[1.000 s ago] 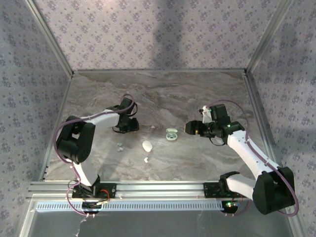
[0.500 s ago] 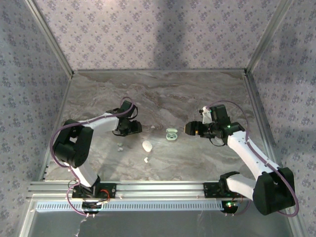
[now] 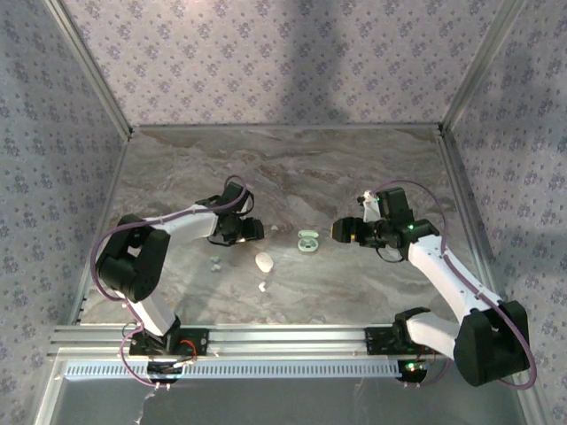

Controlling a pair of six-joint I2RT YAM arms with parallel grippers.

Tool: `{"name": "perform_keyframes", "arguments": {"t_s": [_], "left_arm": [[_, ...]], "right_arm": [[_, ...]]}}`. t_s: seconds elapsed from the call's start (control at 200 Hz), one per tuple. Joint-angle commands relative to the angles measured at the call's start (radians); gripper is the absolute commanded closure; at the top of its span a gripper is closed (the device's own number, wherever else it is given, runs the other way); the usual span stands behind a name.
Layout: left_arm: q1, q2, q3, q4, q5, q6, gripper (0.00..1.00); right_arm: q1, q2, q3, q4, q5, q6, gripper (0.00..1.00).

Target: Insert the wireless bluetooth earbuds into the charging case

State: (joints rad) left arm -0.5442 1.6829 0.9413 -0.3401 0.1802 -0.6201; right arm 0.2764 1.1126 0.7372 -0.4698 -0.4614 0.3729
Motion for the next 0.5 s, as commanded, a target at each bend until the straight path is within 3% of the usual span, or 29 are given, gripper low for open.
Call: {"name": "perform_keyframes", "arguments": {"t_s": [0.0, 0.34, 0.435, 0.495], "left_arm": [[-0.015, -0.006, 0.027, 0.0, 0.022, -0.014, 0.47], [-0.035, -0.125, 0.038, -0.08, -0.038, 0.005, 0.43], [-0.034, -0.203, 0.045, -0.134, -0.113, 0.035, 0.32], [-0.031, -0.25, 0.049, -0.159, -0.167, 0.059, 0.18]], "right_arm": [[-0.001, -0.013, -0.011, 0.0, -0.018, -0.006, 0.24], [0.002, -0.025, -0.008, 0.006, -0.065, -0.014, 0.17], [0.006, -0.025, 0.006, 0.003, -0.087, -0.009, 0.14], [0.017, -0.023, 0.021, 0.0, -0.105, -0.003, 0.13]]}}
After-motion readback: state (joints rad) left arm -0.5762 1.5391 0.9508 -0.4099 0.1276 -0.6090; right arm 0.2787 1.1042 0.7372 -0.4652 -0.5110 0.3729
